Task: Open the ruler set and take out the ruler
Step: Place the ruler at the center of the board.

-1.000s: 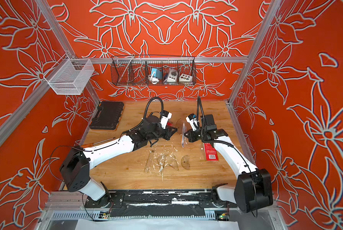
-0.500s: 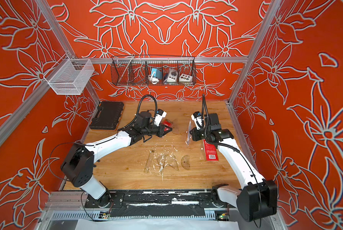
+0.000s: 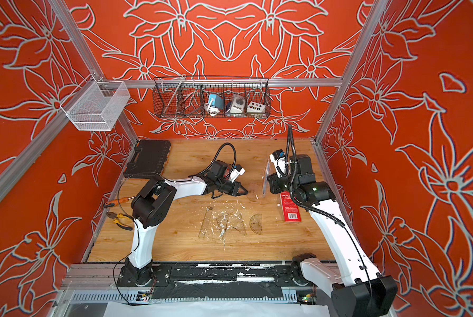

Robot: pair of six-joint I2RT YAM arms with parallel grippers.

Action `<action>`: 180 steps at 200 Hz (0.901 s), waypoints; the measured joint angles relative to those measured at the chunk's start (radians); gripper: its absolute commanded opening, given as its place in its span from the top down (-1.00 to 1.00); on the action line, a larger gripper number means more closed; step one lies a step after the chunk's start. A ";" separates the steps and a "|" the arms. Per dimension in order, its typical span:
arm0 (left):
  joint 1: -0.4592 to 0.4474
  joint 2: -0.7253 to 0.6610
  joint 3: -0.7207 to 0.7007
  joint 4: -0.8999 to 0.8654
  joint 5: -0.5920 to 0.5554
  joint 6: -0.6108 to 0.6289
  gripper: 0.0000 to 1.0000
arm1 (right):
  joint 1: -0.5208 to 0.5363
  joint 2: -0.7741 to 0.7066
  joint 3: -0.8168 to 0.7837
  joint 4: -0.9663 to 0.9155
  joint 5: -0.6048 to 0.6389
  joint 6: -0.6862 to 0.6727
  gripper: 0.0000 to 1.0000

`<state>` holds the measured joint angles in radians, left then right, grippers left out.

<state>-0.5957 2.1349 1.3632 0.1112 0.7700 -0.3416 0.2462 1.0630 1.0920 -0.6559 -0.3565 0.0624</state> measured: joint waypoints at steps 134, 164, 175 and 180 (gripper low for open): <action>-0.033 0.106 0.093 0.000 -0.004 -0.074 0.70 | -0.003 -0.003 -0.022 -0.003 0.001 -0.001 1.00; -0.027 0.106 0.103 -0.020 -0.008 -0.071 0.58 | -0.004 -0.004 -0.022 -0.002 0.001 -0.001 1.00; -0.023 0.106 0.110 -0.027 -0.008 -0.066 0.56 | -0.005 -0.004 -0.022 -0.002 0.001 -0.001 1.00; -0.020 0.106 0.113 -0.029 -0.009 -0.066 0.56 | -0.005 -0.004 -0.022 -0.002 0.001 -0.001 1.00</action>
<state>-0.6155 2.2414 1.4761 0.0826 0.7612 -0.4080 0.2417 1.0588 1.0698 -0.6582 -0.3557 0.0616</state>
